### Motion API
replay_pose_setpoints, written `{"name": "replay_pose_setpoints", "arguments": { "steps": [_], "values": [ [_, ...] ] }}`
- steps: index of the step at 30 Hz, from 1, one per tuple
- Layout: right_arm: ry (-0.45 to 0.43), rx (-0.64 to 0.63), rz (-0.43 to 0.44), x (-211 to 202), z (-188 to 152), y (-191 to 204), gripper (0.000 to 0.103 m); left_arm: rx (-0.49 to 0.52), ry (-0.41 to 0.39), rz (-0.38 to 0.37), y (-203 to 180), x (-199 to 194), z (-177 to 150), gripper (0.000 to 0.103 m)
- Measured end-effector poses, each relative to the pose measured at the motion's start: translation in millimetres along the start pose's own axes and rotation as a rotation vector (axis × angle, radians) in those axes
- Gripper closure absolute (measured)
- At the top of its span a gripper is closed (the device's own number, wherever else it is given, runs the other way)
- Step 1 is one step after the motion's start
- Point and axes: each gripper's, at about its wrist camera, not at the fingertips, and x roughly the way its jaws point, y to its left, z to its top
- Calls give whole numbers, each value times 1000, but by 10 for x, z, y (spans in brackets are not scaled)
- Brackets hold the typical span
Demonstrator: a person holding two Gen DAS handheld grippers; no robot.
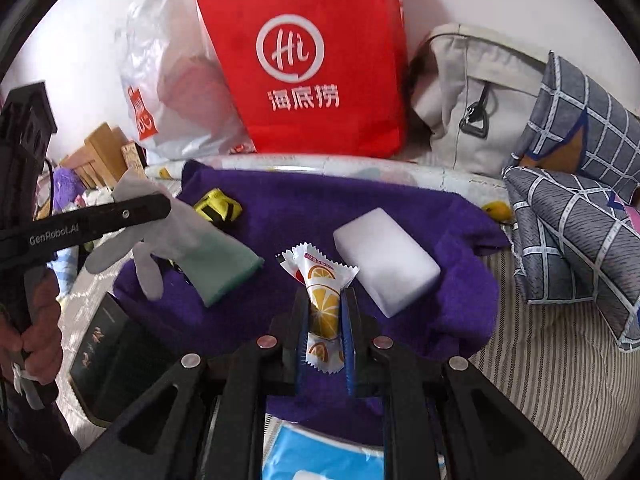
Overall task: Organize soft objects
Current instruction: 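Carry the packet with the right tool while the left tool carries the glove toward the purple towel, then release the packet on the purple towel with the right tool while the left tool releases the glove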
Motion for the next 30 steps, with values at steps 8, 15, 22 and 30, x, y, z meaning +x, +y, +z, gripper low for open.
{"name": "replay_pose_setpoints", "arguments": {
  "steps": [8, 15, 22, 30],
  "values": [
    [35, -9, -1, 153, -2, -11, 88, -11, 50, 45, 120, 250, 41, 81],
    [69, 1, 26, 266, 8, -29, 88, -19, 66, 50, 175, 330, 68, 78],
    [103, 21, 2, 353, 0, -60, 86, -43, 89, 66, 278, 419, 57, 70],
    [103, 23, -23, 359, 20, -52, 57, -43, 112, 64, 357, 410, -3, 32]
  ]
}}
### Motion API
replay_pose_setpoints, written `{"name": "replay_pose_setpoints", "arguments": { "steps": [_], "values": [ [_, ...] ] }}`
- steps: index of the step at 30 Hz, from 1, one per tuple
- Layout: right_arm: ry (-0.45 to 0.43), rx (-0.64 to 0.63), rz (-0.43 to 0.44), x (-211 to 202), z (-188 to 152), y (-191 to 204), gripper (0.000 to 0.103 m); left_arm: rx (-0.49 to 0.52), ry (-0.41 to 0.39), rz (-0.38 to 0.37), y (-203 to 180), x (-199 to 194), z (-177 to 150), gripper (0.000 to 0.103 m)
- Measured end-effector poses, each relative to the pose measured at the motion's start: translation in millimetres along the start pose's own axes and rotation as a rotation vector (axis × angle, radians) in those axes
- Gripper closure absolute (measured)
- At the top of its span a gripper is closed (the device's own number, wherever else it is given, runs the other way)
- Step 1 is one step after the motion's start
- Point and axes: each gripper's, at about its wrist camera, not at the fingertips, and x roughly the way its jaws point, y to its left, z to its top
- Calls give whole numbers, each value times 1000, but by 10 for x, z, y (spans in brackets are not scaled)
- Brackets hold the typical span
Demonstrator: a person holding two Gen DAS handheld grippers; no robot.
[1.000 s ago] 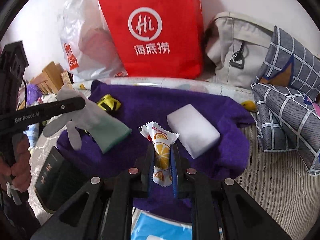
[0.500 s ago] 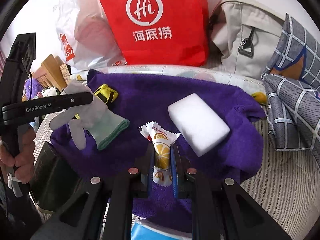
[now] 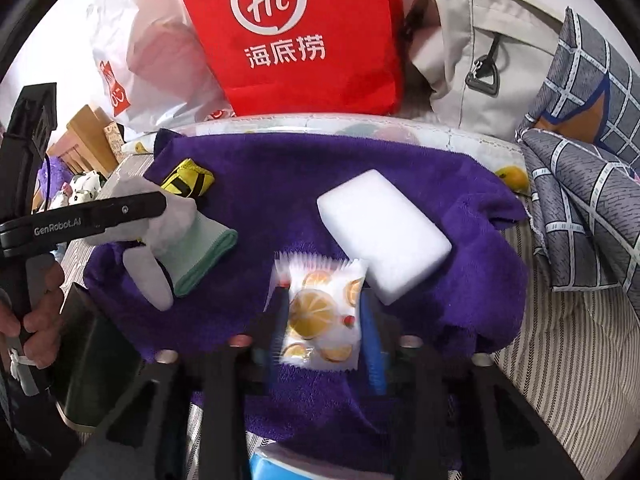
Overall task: Organize soft objects
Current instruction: 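Release the packet on the purple towel with the right tool while the left tool releases the glove, then grasp the green sachet with the right tool while the left tool moves toward the clear mesh bag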
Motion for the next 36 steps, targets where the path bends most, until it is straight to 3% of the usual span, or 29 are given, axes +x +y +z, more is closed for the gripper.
{"name": "replay_pose_setpoints", "arguments": {
  "steps": [2, 4, 6, 10, 17, 22, 36],
  "values": [
    [-19, -3, -5, -50, 0, -3, 46, 10, -7, 21, -12, -46, -18, 18],
    [-44, -7, -13, -109, 1, -4, 38, 20, -27, 73, -25, -111, -45, 16],
    [-71, -13, -30, -184, -7, 10, 33, 23, -29, 70, -14, -158, -72, 16],
    [-122, -16, -71, -375, -82, 66, 32, -2, -42, 53, 38, -305, -139, 16],
    [-157, -8, -97, -722, -352, 240, 32, -17, -141, 0, 131, -745, -303, 18],
    [-163, 11, -25, -996, -661, 417, 32, -46, -167, -27, 212, -1083, -489, 18],
    [-93, -33, 74, -1326, -1803, 1012, 38, -52, -150, 32, 367, -1534, -1241, 18]
  ]
}}
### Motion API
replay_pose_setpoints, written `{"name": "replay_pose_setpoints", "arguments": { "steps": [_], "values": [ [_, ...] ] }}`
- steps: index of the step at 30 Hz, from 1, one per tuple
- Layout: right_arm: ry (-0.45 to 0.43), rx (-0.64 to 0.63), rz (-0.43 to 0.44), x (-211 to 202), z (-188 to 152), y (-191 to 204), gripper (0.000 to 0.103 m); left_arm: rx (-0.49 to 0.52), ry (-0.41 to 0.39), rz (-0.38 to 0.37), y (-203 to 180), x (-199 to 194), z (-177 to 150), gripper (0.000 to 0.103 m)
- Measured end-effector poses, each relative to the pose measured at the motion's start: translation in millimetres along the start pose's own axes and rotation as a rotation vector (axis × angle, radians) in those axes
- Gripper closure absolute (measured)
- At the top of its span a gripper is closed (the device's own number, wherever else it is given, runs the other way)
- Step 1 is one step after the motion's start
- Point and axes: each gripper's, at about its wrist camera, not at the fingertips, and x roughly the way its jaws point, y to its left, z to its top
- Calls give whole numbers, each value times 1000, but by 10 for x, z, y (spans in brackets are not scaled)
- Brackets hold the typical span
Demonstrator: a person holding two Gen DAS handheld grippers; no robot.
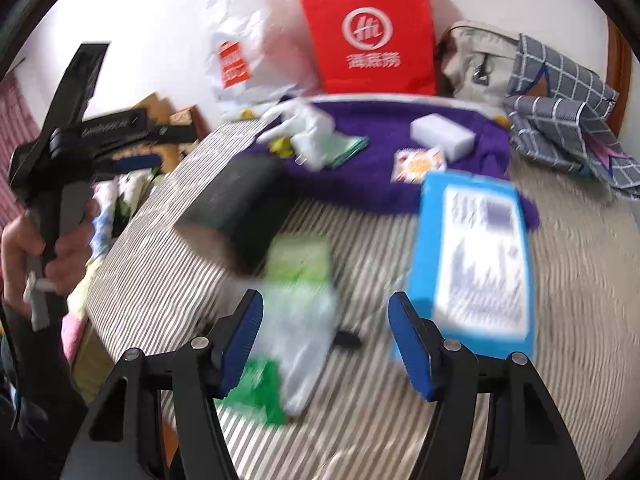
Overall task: Organize soft objects
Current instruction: 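Grasp the green sachet with the right tool while the left tool moves toward the clear mesh bag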
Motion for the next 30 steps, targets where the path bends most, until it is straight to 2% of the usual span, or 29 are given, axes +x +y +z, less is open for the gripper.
{"name": "replay_pose_setpoints", "arguments": {
  "steps": [3, 7, 9, 13, 16, 21, 25, 30],
  "values": [
    [19, -40, -6, -30, -235, 206, 38, 2, 8, -4, 54, -75, -148, 18],
    [9, -130, 46, -67, -459, 485, 35, -11, 18, -19, 147, -134, -298, 18],
    [0, -233, 19, -58, -561, 670, 31, -12, 21, -19, 198, -170, -378, 18],
    [-8, -452, -65, -8, -745, 915, 31, -1, 30, -24, 275, -221, -501, 18],
    [24, -549, -109, 71, -815, 976, 31, -5, 24, -25, 351, -255, -561, 18],
    [16, -704, -200, 207, -887, 1123, 27, -31, 41, -49, 482, -226, -598, 17],
    [8, -776, -196, 291, -881, 1213, 20, -35, 43, -49, 548, -209, -595, 17],
    [22, -862, -193, 455, -867, 1297, 20, -30, 55, -57, 591, -173, -600, 17]
  ]
}}
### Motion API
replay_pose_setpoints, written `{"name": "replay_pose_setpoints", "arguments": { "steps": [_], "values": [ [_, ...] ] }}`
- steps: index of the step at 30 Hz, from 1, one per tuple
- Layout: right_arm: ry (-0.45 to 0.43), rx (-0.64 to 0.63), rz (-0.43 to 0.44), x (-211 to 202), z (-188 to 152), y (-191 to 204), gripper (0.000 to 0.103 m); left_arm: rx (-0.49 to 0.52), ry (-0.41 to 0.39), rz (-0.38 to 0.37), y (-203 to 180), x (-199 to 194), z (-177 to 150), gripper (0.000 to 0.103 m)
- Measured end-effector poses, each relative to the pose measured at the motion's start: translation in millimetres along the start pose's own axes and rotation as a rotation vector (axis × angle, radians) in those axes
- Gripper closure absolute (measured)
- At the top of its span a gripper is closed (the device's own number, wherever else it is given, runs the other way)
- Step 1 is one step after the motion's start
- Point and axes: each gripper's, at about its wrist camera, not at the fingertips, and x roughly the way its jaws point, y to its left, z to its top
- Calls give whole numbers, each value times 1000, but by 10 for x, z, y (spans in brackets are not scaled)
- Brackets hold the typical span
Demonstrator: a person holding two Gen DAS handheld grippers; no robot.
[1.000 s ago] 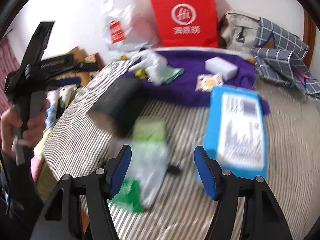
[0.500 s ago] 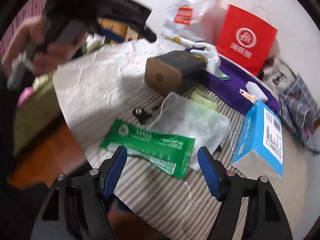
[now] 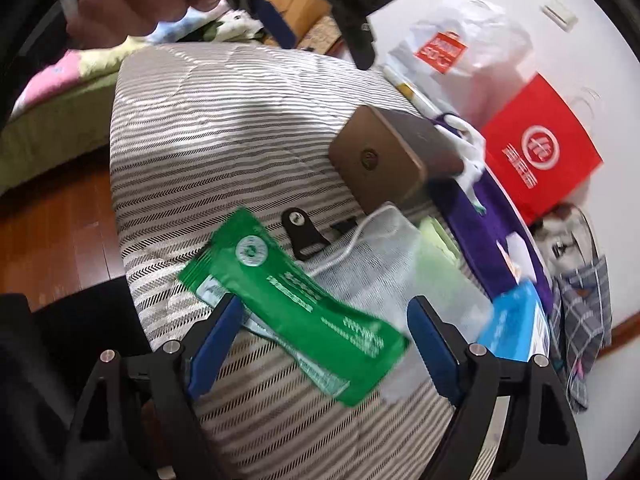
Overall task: Organize soft objects
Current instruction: 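Grasp the green sachet with the right tool while the left tool moves toward the clear mesh bag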
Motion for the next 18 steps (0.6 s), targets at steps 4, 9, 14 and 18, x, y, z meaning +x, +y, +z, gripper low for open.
{"name": "replay_pose_setpoints", "arguments": {
  "steps": [4, 9, 14, 18],
  "values": [
    [-13, -33, 41, 50, 70, 31, 21, 10, 15, 5, 24, 30, -10, 17],
    [-14, -22, 161, 13, 49, -6, 26, 2, 22, -4, 60, 54, -32, 17],
    [-15, -56, 199, 5, 23, 67, 26, -3, 26, -14, 61, 69, -60, 17],
    [-7, -71, 238, 41, 52, 35, 26, 6, 26, -10, 52, 52, -81, 17]
  ]
}}
